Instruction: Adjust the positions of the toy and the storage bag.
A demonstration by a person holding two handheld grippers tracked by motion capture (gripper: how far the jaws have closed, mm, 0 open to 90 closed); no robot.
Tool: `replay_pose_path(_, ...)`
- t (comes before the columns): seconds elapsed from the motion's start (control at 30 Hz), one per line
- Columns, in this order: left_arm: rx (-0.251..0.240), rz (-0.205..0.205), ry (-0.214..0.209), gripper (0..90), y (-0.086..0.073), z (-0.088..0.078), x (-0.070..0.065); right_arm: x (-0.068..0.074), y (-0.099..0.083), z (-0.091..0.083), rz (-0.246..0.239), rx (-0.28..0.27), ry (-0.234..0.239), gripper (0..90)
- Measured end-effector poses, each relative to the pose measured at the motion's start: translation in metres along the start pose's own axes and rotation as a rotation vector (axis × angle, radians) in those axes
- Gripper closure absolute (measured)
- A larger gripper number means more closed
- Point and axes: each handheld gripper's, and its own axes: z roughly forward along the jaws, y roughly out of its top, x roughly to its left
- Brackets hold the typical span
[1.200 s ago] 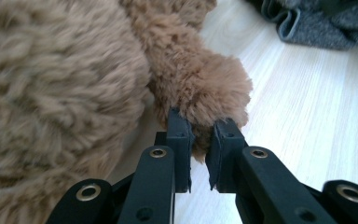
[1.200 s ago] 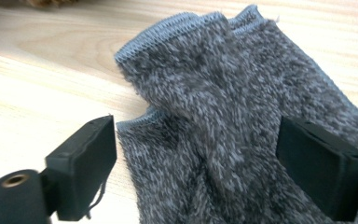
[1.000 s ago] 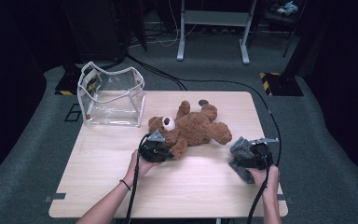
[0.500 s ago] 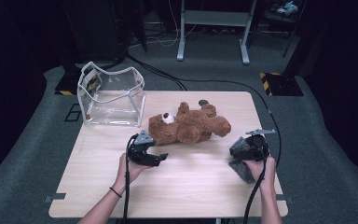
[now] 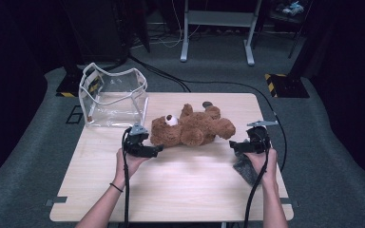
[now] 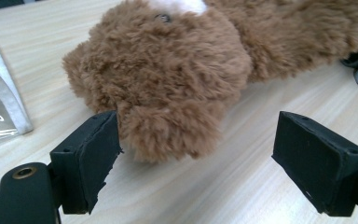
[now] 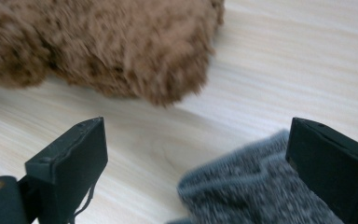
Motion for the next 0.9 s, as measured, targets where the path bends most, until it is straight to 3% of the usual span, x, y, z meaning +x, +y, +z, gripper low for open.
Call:
replay_pose_path(0.2, 0.014, -0.009, -0.010, 18.2, 0.002, 0.010, 0.005, 0.008, 0.017, 0.006, -0.029, -0.020, 0.021, 3.1)
replay_pose_path(0.33, 0.035, -0.022, -0.004, 16.8, 0.003, 0.016, 0.011, 0.014, 0.037, 0.023, -0.054, 0.006, 0.047, 0.0)
replay_pose_path(0.5, 0.056, -0.027, -0.012, 16.5, 0.003, 0.022, 0.016, 0.012, 0.050, 0.045, -0.045, 0.051, 0.060, 0.0)
replay_pose_path(0.6, 0.076, -0.026, -0.043, 27.7, 0.001, 0.026, 0.019, 0.012, 0.054, 0.055, -0.045, 0.083, 0.079, 12.2)
replay_pose_path(0.67, 0.056, -0.039, -0.056, 37.7, 0.000, 0.027, 0.019, 0.013, 0.054, 0.060, -0.049, 0.091, 0.085, 22.3)
replay_pose_path(0.73, 0.051, -0.020, -0.057, 45.3, 0.001, 0.027, 0.019, 0.014, 0.054, 0.063, -0.060, 0.103, 0.069, 33.8)
replay_pose_path(0.9, 0.050, 0.016, -0.048, 61.4, 0.002, 0.029, 0.020, 0.008, 0.050, 0.063, -0.043, 0.083, 0.100, 53.3)
